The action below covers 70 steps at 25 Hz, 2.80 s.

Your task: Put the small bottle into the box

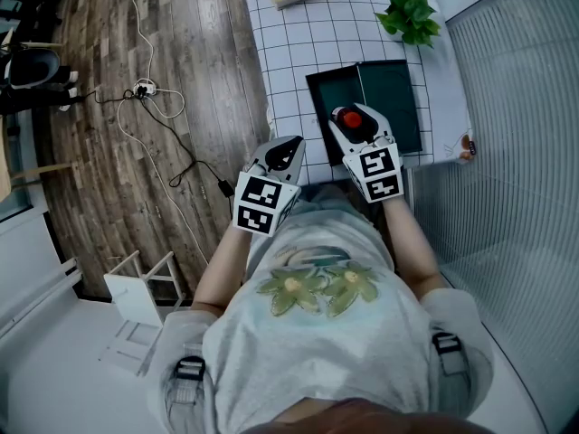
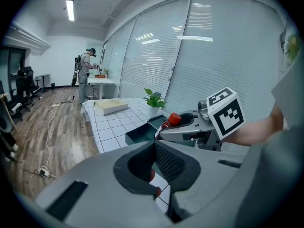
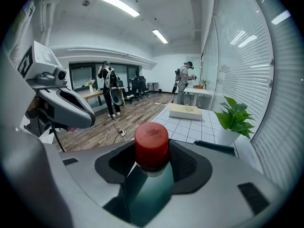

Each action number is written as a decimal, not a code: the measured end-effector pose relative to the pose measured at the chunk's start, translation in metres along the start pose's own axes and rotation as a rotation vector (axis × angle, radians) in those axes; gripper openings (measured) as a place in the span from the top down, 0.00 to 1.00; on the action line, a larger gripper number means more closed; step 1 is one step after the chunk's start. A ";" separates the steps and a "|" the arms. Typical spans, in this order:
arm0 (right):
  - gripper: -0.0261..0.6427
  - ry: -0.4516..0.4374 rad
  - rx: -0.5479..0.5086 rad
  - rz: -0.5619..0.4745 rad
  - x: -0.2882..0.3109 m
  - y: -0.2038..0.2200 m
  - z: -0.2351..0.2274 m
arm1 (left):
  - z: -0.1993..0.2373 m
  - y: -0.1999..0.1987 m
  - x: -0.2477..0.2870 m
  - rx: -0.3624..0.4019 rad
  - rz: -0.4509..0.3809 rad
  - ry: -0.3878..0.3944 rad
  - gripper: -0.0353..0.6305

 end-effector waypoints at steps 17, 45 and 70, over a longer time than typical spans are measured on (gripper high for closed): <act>0.64 -0.019 0.008 0.043 0.022 0.005 -0.004 | 0.014 -0.020 0.009 0.013 0.006 -0.003 0.94; 0.64 -0.054 -0.020 0.106 0.050 0.011 -0.007 | 0.030 -0.034 0.022 0.004 0.032 -0.006 0.94; 0.64 -0.052 -0.024 0.142 0.066 0.015 -0.009 | 0.042 -0.035 0.023 -0.005 0.042 -0.009 0.94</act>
Point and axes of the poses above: the fingertips, and each gripper's own axes: x forward along the fingers, z to its left, y out of its underside, the point moved 1 cm from there along -x, backward along the fingers, and after that the axes turned 15 degrees about z, right-handed, at the moved point
